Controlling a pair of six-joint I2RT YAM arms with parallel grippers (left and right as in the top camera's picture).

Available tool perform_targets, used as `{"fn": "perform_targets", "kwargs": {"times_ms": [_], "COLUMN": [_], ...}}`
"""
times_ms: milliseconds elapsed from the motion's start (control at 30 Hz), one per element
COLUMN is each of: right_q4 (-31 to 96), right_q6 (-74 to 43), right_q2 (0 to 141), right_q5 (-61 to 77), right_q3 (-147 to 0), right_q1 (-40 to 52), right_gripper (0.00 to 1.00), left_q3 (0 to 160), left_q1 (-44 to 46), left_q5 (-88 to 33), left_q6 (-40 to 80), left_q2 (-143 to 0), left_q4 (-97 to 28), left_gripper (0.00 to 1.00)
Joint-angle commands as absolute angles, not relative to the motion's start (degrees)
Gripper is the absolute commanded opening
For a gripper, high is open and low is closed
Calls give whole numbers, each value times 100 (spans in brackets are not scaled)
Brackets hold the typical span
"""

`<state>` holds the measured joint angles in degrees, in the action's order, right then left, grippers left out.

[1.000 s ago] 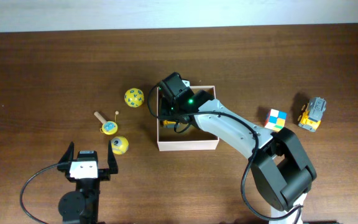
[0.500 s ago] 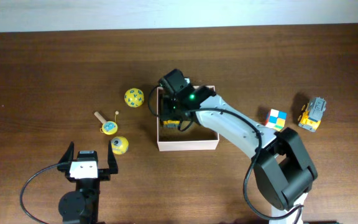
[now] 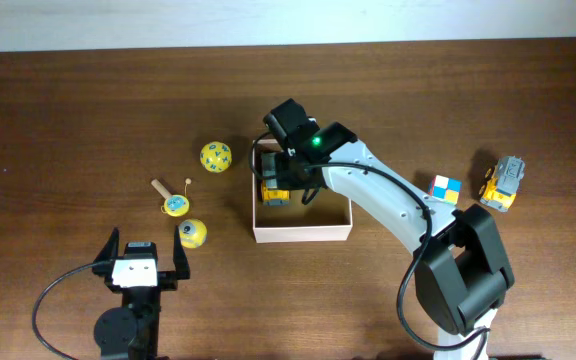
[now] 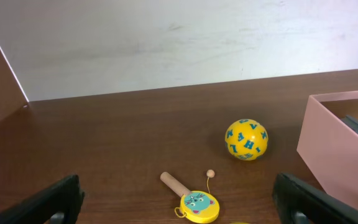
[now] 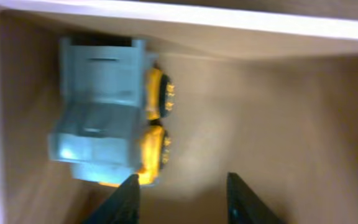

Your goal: Pack container

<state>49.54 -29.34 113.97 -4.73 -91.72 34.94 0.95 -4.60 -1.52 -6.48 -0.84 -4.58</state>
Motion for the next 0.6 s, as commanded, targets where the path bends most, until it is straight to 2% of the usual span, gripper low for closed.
{"fn": "perform_targets", "kwargs": {"times_ms": [0,100,133,200,567], "right_q4": [5033,5030,5011,4947,4453], "right_q6": [-2891,-2891,-2893,-2893,-2895], "right_q2": [11358,11369,11373,11389,11511], "right_q5": [-963,-1039,-1085,-1103,-1096], "right_q3": [-9290,-9258,-9238,-9190,-8790], "right_q1": [3437,3426,3420,3409,3404], "right_gripper": [35,29,21,16,16], "left_q3": [51,51,51,51,51], "left_q1": [-438,-438,-438,-438,-438], "left_q5": [-209,-209,-209,-209,-209], "left_q6": [-740,-740,-740,-740,-740], "left_q2": [-67,-67,-67,-67,-67], "left_q4": [-458,-458,-458,-458,-458], "left_gripper": [99,99,99,99,99]}}
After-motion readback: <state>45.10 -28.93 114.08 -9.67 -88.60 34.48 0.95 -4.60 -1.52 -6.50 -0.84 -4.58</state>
